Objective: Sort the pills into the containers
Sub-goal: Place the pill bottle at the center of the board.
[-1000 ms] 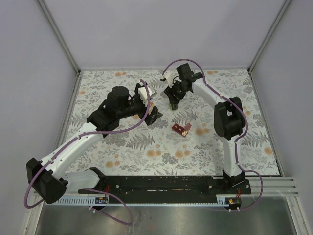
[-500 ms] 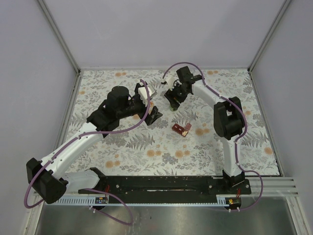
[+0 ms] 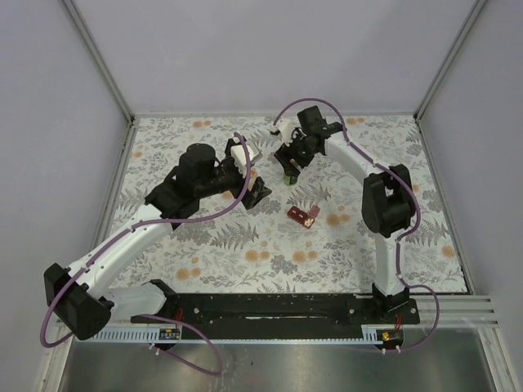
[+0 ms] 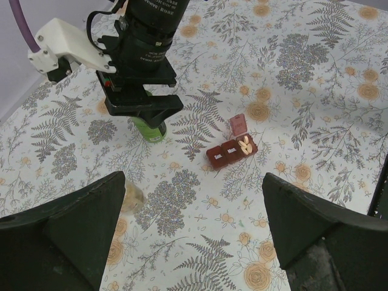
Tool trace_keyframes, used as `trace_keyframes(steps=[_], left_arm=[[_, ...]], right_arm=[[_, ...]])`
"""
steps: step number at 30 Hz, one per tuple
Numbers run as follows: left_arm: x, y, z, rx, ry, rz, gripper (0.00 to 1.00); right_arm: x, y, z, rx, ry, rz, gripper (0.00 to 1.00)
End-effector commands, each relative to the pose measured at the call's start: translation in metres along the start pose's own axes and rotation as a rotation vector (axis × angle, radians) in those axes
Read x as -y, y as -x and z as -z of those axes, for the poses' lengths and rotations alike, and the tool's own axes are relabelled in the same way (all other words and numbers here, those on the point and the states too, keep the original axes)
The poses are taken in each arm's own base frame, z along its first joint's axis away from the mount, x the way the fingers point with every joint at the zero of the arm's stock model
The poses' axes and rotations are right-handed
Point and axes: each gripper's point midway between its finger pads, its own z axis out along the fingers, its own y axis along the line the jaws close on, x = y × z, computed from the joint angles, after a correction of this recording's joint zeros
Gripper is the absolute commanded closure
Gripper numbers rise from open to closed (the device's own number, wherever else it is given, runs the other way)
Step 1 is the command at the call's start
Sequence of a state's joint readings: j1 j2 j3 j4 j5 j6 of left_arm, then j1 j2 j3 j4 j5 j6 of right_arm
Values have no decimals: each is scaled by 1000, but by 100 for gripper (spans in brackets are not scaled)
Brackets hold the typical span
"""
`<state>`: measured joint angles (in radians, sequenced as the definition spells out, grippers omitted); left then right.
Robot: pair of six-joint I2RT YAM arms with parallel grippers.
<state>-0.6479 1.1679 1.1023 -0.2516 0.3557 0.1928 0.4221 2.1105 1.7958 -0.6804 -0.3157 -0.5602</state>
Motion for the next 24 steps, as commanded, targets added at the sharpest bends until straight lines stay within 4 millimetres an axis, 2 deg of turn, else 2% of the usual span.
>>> trace_keyframes(steps=[1,6,13,20,24], left_arm=[[-4,13,2,52,12,-23,1],[-7,12,0,45,26,-15,1],[-13,10,-2,32,53,-2,1],[-26,6,-1,25,102,19,1],[-43,-9,-5,19,154,31,1]], right_arm=[[-1,38,36,113,-43,21,14],[-3,51,57,162,-61,30,11],[-10,68,100,248,-107,38,9],[-27,52,137,273,-142,33,8],[-34,34,153,261,-181,13,8]])
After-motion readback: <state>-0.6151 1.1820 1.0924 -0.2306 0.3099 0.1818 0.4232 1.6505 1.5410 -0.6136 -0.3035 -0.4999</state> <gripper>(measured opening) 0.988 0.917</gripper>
